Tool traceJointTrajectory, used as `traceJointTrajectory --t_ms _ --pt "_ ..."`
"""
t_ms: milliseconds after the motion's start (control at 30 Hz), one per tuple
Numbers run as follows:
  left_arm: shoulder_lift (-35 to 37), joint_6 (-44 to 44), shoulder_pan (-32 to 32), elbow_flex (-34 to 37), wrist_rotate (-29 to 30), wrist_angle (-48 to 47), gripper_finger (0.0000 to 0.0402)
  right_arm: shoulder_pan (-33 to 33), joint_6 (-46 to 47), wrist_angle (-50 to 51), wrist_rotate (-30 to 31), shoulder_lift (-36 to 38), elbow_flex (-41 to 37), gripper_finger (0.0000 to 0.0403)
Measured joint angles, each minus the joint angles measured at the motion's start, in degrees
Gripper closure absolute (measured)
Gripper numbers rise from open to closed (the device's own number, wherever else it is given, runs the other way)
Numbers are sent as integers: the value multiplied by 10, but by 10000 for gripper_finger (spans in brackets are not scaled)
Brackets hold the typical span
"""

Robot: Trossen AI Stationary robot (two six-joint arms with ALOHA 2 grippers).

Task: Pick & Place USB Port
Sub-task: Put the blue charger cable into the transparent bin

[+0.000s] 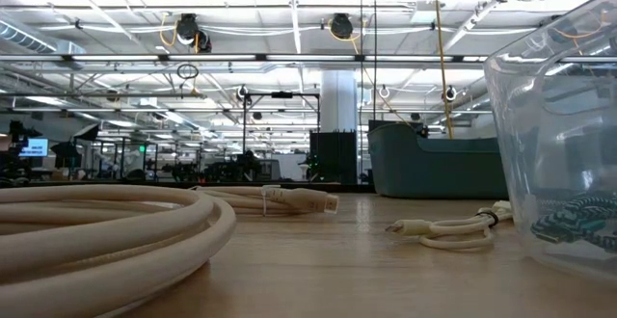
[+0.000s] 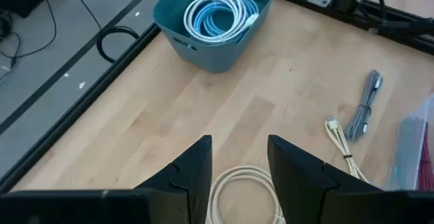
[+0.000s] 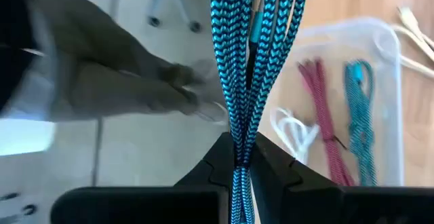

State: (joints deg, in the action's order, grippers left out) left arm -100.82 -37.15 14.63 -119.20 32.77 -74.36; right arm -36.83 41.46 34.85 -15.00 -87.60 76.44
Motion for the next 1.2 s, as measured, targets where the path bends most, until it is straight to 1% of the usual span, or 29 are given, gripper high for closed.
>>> traceJointTrajectory --t_ms 167,433,533,733,833,967,1200 --pt "0 0 12 0 -2 -3 256 -14 10 6 16 -42 0 384" --pt "0 -11 35 0 3 -26 256 -15 -4 14 14 -95 0 384" --pt "0 -17 41 0 3 -35 256 -16 -13 20 12 -105 0 384" --pt "0 -39 50 0 3 -59 256 -20 -15 61 13 -107 -1 379" --pt "0 -40 53 0 3 -59 256 -24 -14 55 12 -107 -1 381" --pt "0 -45 54 0 3 -60 256 -31 -1 42 -9 -115 -1 381" --pt "0 -51 59 0 4 -63 256 -55 27 -25 -23 -147 -1 380"
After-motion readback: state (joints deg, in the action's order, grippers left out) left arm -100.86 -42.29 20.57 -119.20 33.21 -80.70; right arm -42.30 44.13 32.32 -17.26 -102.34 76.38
